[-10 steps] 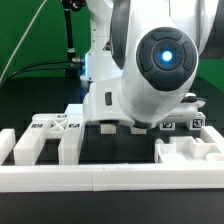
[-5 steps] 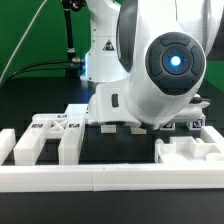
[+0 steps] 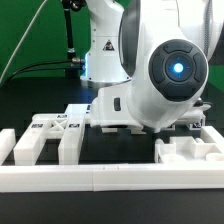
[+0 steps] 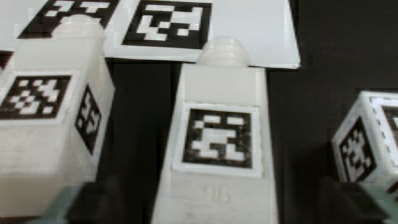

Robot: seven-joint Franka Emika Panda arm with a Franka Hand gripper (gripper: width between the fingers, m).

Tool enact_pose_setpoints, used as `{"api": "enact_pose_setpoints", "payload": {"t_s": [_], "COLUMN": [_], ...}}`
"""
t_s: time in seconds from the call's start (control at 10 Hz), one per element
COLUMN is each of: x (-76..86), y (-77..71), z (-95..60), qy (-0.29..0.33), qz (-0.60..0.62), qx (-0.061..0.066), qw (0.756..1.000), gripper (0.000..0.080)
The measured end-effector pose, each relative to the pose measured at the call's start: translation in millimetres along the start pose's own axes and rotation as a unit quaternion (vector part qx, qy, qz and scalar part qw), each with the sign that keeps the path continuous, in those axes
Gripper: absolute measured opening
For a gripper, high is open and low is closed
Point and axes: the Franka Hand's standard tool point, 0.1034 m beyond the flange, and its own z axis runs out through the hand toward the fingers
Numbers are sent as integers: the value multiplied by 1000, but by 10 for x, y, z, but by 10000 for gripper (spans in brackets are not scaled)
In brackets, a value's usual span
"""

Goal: Assemble chair

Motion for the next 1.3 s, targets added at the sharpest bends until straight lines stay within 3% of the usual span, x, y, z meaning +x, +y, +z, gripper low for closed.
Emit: {"api": "enact_pose_setpoints", "payload": {"t_s": [0.2,0.3,0.9,1.2,1.3], "x": [0,0,-9,-330,-410], "y": [1,1,-1,-71,-99], "z": [0,0,-23,-792,-941], "qy": [0,0,0,42,50], "qz": [0,0,-1,-9,-11], "qx": [0,0,-1,0,-1], "qw": [1000,1000,1000,999,999], "gripper": [526,285,285,286,287]}}
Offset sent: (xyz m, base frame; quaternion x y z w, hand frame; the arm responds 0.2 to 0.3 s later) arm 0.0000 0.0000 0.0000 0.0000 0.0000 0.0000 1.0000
